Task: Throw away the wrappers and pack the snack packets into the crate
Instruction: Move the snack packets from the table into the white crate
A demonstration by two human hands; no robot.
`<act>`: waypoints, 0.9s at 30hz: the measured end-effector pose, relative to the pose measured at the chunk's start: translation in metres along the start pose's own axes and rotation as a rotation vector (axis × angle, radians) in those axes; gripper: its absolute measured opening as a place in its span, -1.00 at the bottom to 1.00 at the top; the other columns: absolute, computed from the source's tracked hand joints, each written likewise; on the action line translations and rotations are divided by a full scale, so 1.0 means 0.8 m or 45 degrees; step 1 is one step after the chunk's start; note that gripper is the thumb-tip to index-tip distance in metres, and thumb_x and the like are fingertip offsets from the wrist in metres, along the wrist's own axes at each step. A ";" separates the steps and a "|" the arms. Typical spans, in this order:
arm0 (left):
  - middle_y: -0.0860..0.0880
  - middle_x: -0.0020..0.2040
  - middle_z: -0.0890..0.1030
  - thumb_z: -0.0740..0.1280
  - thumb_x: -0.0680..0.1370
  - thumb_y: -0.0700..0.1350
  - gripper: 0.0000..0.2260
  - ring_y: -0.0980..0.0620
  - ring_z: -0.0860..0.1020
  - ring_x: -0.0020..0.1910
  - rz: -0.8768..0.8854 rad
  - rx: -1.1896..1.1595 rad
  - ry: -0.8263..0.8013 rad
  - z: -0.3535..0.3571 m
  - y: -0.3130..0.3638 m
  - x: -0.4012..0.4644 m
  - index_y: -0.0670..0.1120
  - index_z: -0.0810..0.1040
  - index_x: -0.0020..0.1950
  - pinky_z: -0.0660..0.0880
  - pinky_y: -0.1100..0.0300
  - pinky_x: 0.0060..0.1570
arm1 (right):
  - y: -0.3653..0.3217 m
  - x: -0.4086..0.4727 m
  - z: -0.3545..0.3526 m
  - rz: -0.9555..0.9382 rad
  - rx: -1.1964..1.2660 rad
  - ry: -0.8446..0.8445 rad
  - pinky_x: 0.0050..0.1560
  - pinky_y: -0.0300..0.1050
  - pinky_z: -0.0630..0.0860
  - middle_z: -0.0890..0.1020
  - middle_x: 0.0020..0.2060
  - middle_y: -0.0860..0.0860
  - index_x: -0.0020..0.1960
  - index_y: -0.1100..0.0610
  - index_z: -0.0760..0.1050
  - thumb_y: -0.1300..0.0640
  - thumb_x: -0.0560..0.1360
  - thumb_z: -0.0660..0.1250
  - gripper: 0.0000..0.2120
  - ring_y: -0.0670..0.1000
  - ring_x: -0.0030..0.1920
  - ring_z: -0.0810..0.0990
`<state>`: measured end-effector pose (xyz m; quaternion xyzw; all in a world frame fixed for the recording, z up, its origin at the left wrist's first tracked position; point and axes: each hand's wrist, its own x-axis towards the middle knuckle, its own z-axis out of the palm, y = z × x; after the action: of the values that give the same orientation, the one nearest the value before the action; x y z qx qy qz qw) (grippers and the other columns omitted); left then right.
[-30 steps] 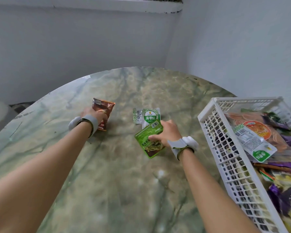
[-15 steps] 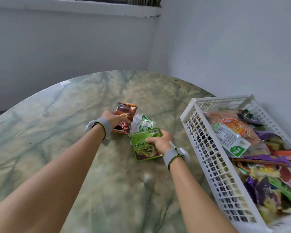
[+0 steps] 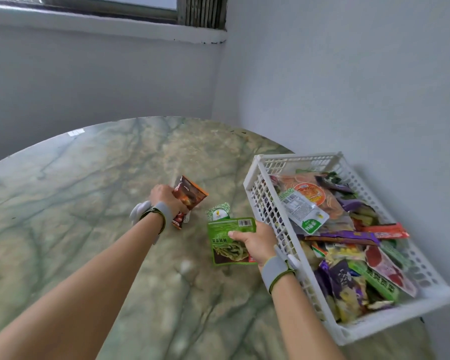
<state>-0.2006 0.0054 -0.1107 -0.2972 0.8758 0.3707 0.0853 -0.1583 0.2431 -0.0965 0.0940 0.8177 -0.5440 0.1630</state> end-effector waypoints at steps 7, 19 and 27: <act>-0.01 -0.12 0.66 0.62 0.21 -0.21 -0.53 -0.02 0.61 -0.17 0.182 -0.661 -0.023 0.012 0.082 -0.098 -0.02 0.59 0.05 0.51 0.20 -0.16 | -0.026 -0.050 -0.129 -0.214 0.232 0.180 -0.03 0.00 0.64 0.73 -0.20 -0.06 -0.06 0.03 0.63 0.09 0.23 0.59 -0.69 -0.04 -0.16 0.71; -0.08 0.39 0.46 0.56 0.25 0.21 0.06 -0.10 0.51 0.27 0.600 -0.324 -0.328 0.180 0.258 -0.275 0.18 -0.09 0.51 0.44 -0.02 0.28 | 0.031 -0.054 -0.392 -0.114 -0.138 0.507 -0.01 -0.05 0.55 0.68 -0.16 -0.05 -0.11 0.00 0.55 -0.01 0.30 0.56 -0.74 0.07 -0.07 0.66; 0.06 0.44 0.23 0.17 0.41 0.43 -0.32 -0.05 0.26 0.38 1.282 0.618 0.068 0.211 0.217 -0.299 0.28 0.11 0.48 0.27 -0.05 0.36 | 0.097 -0.058 -0.392 -0.475 -0.962 0.766 -0.01 -0.02 0.46 0.49 0.01 0.08 0.09 0.04 0.50 -0.05 0.33 0.51 -0.60 0.14 0.03 0.47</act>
<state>-0.1201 0.3280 -0.0381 0.1765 0.9717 0.1458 -0.0586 -0.1412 0.5633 -0.0350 0.0335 0.9707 -0.1794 -0.1564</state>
